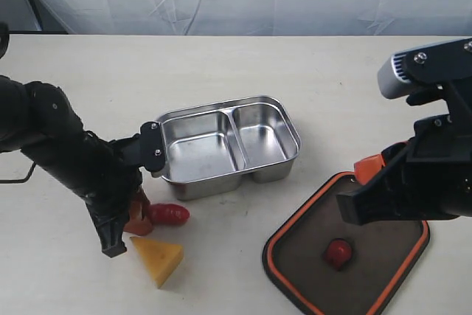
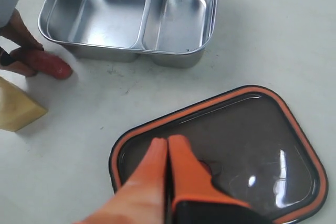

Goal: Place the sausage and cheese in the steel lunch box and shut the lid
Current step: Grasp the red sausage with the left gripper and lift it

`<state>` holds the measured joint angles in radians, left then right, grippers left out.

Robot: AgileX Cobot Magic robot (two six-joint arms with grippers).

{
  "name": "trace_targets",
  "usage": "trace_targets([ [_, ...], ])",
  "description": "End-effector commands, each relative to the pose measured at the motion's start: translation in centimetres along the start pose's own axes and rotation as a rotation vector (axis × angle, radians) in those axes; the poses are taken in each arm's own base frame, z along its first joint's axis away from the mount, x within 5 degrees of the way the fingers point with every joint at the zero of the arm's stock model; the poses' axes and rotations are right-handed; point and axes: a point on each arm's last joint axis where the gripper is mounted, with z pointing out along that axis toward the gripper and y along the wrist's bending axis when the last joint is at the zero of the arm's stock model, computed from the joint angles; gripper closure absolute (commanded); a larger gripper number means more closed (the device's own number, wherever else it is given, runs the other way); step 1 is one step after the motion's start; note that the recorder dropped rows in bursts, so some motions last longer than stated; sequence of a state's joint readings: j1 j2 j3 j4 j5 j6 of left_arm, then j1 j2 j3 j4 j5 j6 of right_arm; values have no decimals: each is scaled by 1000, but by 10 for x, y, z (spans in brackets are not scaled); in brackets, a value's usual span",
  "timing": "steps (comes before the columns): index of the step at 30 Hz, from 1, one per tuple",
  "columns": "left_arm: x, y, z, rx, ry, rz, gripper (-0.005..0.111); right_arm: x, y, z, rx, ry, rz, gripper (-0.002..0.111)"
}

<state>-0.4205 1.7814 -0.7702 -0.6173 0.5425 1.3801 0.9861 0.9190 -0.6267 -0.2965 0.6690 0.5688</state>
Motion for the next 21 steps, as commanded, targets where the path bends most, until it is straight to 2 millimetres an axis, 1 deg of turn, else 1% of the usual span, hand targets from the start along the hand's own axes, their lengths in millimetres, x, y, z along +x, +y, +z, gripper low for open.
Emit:
trace_targets([
  [1,-5,-5,-17,-13,-25,38,107,1,-1,-1,8,2,-2,108],
  [7,-12,-18,-51,-22,-73,100,107,1,-1,-1,8,4,-1,108],
  [10,-15,-22,-69,-74,-113,126,107,2,-1,-1,9,9,3,108],
  [13,-22,-17,-84,-209,-193,108,107,2,-1,-1,7,12,7,108],
  [16,-31,-4,-94,-364,-287,44,107,2,-1,-1,7,12,7,108],
  [18,-37,3,-95,-386,-306,29,107,2,0,-1,3,14,13,108],
  [21,-49,9,-96,-332,-313,42,107,3,0,-1,-2,18,22,108],
])
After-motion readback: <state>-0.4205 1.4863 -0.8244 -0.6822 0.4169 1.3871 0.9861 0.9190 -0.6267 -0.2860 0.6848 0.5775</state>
